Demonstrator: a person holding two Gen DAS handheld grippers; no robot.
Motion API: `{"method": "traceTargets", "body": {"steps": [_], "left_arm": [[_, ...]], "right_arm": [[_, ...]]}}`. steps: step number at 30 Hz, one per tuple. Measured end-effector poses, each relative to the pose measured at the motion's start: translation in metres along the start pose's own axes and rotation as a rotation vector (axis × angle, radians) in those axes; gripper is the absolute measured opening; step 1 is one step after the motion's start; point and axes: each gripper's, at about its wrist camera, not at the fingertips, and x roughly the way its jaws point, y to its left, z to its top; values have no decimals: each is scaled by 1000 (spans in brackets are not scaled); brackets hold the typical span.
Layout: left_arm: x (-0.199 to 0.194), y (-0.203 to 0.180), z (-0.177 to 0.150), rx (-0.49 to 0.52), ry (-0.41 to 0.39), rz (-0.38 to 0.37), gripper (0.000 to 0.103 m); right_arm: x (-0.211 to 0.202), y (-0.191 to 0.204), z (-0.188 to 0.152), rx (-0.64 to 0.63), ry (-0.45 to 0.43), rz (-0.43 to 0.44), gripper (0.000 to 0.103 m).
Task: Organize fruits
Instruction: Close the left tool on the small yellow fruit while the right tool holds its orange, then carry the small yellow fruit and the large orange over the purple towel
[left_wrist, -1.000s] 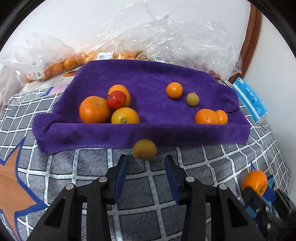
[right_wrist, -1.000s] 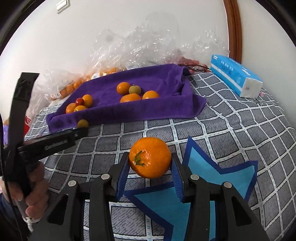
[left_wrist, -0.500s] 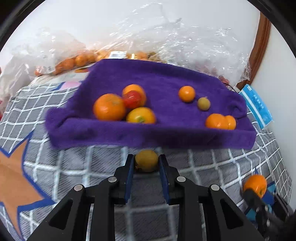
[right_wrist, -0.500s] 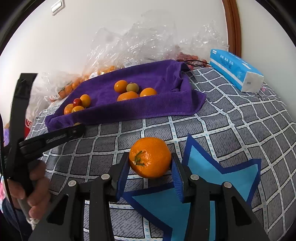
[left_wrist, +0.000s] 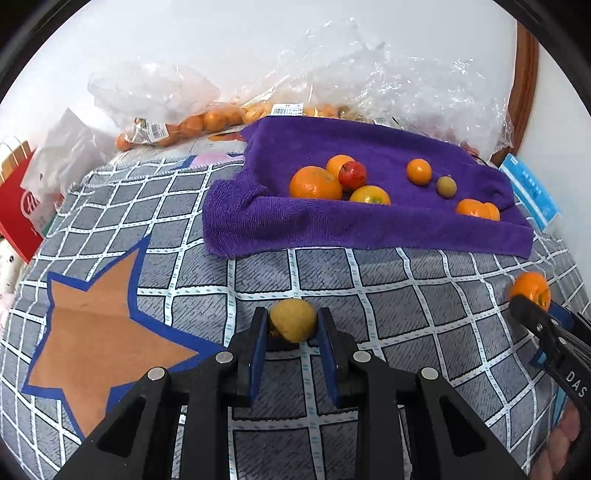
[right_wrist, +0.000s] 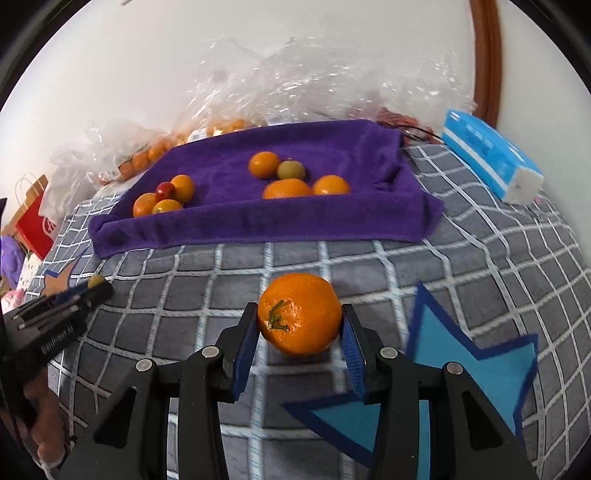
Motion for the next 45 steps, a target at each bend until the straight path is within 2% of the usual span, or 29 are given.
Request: {"method": "traceTargets", "body": {"steps": [4,9,15,22,32,40,45], "left_arm": [[1,5,0,-22,0,-26,26],[1,8,-2,-40,-2,-44,26],[-3,21,-4,-114,-26,-97,26],[-11,21,-6,-112,-66,-117,25],[-18,18,-13,-84,-39,-76,25],[-43,8,-18,-38,-45,-81,26],[-66,4,-15,-37,-72,-110,26]], "right_arm": [[1,18,2,-64,-32,-19,43],[2,17,2,-47,-18,8,43],[-1,18,1,-43,-38,-11,43],[-4,21,1,-59,-45,-27,43],[-21,33,-2,-121,-84,-55,43],[-36,36,0,-88,-83,-24,43],[-59,33,4,-74,-119,-21,43]]}}
